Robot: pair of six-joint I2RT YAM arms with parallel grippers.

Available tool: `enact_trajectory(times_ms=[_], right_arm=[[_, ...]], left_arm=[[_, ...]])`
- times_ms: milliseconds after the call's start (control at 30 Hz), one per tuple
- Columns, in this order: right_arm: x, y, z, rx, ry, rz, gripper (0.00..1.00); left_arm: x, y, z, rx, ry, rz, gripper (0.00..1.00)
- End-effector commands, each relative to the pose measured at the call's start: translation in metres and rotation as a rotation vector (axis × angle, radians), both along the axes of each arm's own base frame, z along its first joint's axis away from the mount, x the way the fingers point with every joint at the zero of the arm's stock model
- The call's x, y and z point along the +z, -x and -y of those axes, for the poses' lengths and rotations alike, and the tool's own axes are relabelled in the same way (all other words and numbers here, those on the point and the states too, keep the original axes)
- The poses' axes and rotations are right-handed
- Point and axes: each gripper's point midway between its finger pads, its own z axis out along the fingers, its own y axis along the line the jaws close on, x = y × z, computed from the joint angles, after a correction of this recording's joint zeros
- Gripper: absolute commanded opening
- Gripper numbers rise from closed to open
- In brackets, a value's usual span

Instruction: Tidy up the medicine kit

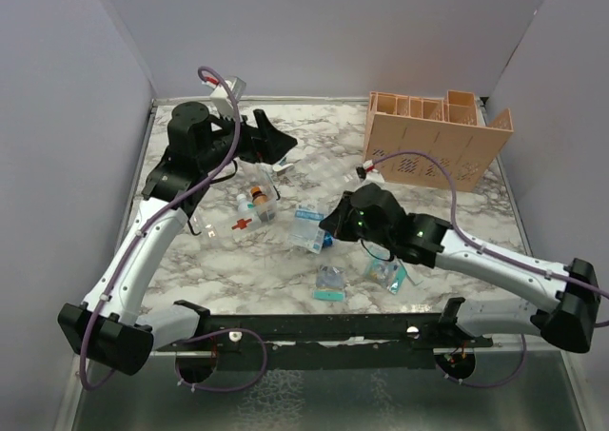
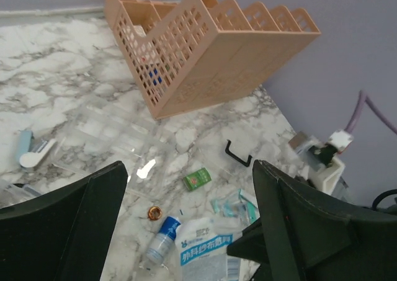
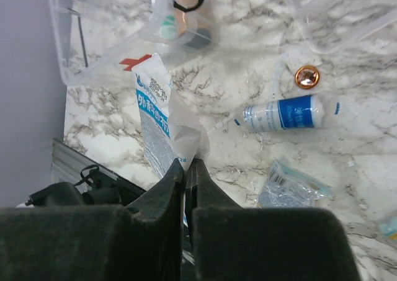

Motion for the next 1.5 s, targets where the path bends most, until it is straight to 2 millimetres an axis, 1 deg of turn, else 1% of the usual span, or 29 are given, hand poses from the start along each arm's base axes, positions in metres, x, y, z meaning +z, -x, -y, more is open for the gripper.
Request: enact_trajectory(times_ms=[0, 100, 133, 200, 267, 367, 400, 567, 633, 667, 767, 867, 967, 1000, 1033, 1100, 1133, 1200, 1233, 1300, 1367, 1467], right_arm=[[0.056, -0.006, 0.024, -0.001, 0.028, 0.179, 0.01], [0.086, -0.005, 0.029, 0.018, 0.017, 0.245, 0.01], [0.096, -0.005, 0.03, 0.027, 0.008, 0.268, 0.01], [0.115, -0.005, 0.032, 0.037, -0.009, 0.313, 0.01], [0.133, -0.005, 0.034, 0.042, -0.031, 0.356, 0.01], [0.155, -0.006, 0.032, 0.054, -0.054, 0.409, 0.01], [0.16, -0.007, 0.032, 0.053, -0.06, 0.42, 0.01], [0.17, -0.007, 0.033, 0.041, -0.068, 0.406, 0.01], [0.173, -0.004, 0.029, 0.058, -0.093, 0.41, 0.01], [0.174, -0.004, 0.028, 0.064, -0.101, 0.411, 0.01], [0.176, -0.004, 0.024, 0.073, -0.114, 0.416, 0.01], [0.174, -0.003, 0.024, 0.074, -0.116, 0.413, 0.01], [0.169, -0.003, 0.028, 0.056, -0.11, 0.398, 0.01], [0.166, -0.004, 0.029, 0.049, -0.102, 0.391, 0.05], [0.163, -0.004, 0.031, 0.041, -0.093, 0.382, 0.17], [0.154, -0.008, 0.038, -0.011, -0.063, 0.344, 0.47], [0.146, -0.01, 0.043, -0.046, -0.04, 0.319, 0.55], [0.126, -0.013, 0.056, -0.123, 0.021, 0.255, 0.61], [0.115, -0.014, 0.061, -0.161, 0.048, 0.221, 0.62], [0.095, -0.015, 0.072, -0.22, 0.093, 0.175, 0.63], [0.082, -0.014, 0.073, -0.228, 0.115, 0.156, 0.63], [0.071, -0.018, 0.068, -0.213, 0.147, 0.158, 0.62]], left_arm=[[-0.018, 0.02, 0.03, -0.187, 0.069, -0.097, 0.84], [-0.02, 0.036, 0.041, -0.287, 0.109, -0.124, 0.84], [-0.018, 0.047, 0.046, -0.355, 0.134, -0.133, 0.84], [-0.019, 0.063, 0.052, -0.439, 0.174, -0.167, 0.84], [-0.022, 0.077, 0.056, -0.502, 0.203, -0.198, 0.84], [-0.023, 0.095, 0.056, -0.565, 0.238, -0.203, 0.84], [-0.02, 0.1, 0.055, -0.577, 0.248, -0.191, 0.8], [0.0, 0.109, 0.052, -0.593, 0.271, -0.092, 0.71], [0.001, 0.108, 0.053, -0.594, 0.276, -0.095, 0.61], [0.0, 0.108, 0.053, -0.594, 0.277, -0.101, 0.55], [-0.007, 0.106, 0.053, -0.592, 0.268, -0.115, 0.4], [-0.007, 0.104, 0.054, -0.589, 0.26, -0.102, 0.24], [-0.008, 0.098, 0.054, -0.57, 0.251, -0.095, 0.04], [-0.009, 0.095, 0.054, -0.554, 0.244, -0.099, 0.0], [-0.012, 0.091, 0.054, -0.536, 0.234, -0.101, 0.0], [-0.018, 0.082, 0.052, -0.484, 0.206, -0.107, 0.0], [-0.022, 0.076, 0.05, -0.449, 0.188, -0.117, 0.0], [-0.034, 0.059, 0.043, -0.334, 0.133, -0.138, 0.0], [-0.042, 0.048, 0.036, -0.253, 0.093, -0.15, 0.0], [-0.062, 0.024, 0.014, -0.061, 0.004, -0.19, 0.0], [-0.08, 0.003, -0.016, 0.157, -0.085, -0.236, 0.0], [-0.09, -0.012, -0.059, 0.424, -0.166, -0.304, 0.0]])
